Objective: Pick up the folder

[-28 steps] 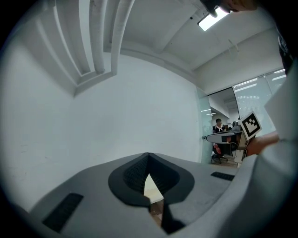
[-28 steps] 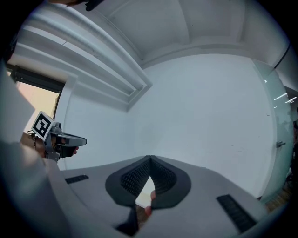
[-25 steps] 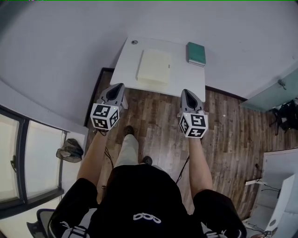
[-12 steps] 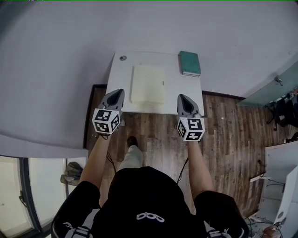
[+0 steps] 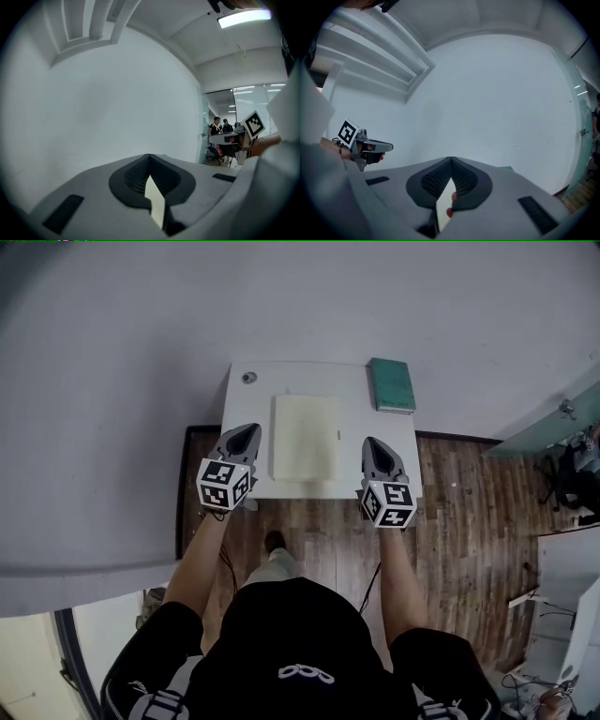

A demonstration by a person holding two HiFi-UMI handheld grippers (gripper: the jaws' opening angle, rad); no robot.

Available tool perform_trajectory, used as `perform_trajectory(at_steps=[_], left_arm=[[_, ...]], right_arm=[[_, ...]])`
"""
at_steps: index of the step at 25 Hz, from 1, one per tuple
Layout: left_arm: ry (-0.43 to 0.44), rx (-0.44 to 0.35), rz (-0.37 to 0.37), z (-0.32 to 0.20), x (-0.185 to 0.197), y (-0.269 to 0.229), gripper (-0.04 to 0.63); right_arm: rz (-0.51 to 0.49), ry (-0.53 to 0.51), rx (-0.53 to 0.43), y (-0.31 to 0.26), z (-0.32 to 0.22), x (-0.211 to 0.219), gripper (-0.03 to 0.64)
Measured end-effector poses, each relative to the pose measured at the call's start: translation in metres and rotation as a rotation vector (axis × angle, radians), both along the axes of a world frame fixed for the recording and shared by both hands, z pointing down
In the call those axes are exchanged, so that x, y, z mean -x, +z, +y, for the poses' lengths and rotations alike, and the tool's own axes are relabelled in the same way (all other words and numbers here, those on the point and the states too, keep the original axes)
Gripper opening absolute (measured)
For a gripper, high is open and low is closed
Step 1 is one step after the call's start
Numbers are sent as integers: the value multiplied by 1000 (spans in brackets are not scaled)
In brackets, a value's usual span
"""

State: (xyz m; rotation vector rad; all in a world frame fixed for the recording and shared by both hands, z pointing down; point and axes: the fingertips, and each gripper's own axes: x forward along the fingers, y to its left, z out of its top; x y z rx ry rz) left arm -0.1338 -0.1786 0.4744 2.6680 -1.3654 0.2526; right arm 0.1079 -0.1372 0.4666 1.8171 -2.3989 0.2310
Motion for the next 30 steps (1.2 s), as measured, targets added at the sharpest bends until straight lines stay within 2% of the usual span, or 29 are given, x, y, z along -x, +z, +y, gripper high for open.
perform_trajectory(at_steps=[11,25,30], left_arm=[[70,49,19,-78,13,20,8],[86,102,27,-97,3,39,8],[76,135,35,-100,-5,48,8]], right_arm=[[1,35,51,16,-60,25,16],[-25,43,73,30,-87,16,16],[-18,9,97,40,-99,9,16]])
